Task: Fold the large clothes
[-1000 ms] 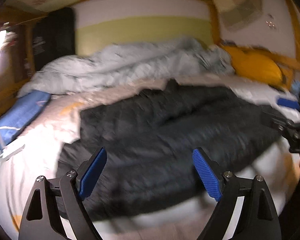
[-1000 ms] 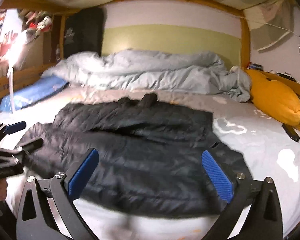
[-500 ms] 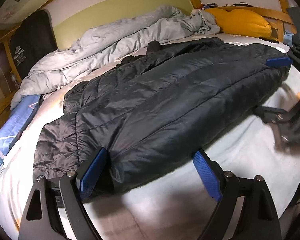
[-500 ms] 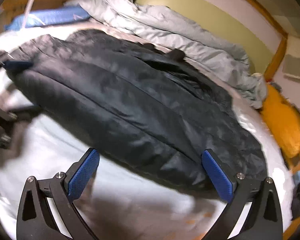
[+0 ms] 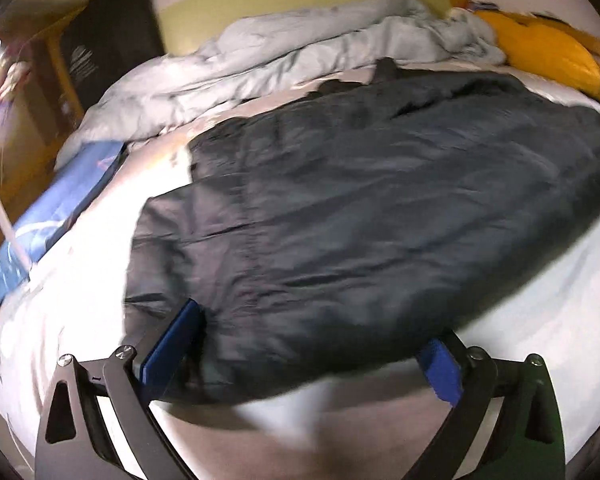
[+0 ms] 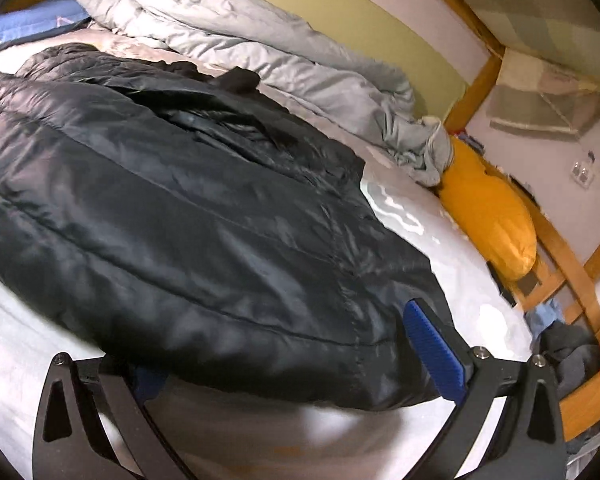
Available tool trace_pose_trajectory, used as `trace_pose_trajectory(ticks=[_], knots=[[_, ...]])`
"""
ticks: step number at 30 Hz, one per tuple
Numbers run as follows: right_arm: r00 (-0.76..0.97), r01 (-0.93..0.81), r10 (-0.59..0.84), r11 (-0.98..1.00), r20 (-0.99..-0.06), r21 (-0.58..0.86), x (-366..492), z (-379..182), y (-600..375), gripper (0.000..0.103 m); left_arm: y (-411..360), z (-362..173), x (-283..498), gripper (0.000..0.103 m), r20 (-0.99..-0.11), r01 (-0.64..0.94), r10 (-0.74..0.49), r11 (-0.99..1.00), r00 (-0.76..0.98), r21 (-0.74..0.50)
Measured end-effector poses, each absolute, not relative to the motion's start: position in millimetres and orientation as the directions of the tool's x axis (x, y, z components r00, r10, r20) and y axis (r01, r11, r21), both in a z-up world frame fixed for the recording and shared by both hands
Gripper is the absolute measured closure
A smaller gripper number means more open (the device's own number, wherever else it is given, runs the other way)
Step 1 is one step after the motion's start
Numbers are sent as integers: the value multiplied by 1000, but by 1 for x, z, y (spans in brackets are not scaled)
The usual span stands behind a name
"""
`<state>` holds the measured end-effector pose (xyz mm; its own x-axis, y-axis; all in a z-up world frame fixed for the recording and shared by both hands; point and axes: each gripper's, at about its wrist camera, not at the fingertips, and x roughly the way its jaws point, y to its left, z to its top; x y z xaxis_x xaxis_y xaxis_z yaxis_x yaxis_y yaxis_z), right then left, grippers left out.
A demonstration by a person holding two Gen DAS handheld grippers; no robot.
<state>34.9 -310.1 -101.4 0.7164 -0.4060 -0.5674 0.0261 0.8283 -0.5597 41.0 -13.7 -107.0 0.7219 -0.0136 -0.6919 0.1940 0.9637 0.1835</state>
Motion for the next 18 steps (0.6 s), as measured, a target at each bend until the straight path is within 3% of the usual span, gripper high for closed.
trace_pose_trajectory(ticks=[2,3,7,9,11,14,18], knots=[[715,21,-388,844,-582,-536,35,-99,-314,5,-6,-106,45,2,-679,186,-15,966,734,180],[717,9,-374,849,-588,-529,34,-98,-314,13,-5,-105,44,8,-674,184,-15,966,739,180],[729,-59,-331,842,-599,-537,31,-100,-306,41,-10,-100,40,47,-656,219,-38,955,754,198],[733,-68,-345,820,-587,-568,32,-103,-303,67,-15,-98,37,63,-646,225,-18,944,763,240],[728,-70,-334,832,-599,-550,33,-101,-307,78,-22,-99,35,70,-654,245,4,926,756,288],[727,-76,-298,860,-619,-504,31,-94,-312,84,-23,-92,29,75,-663,252,-12,930,748,267],[721,-105,-256,879,-644,-466,15,-80,-313,85,-13,-70,8,77,-694,236,-43,954,719,186]])
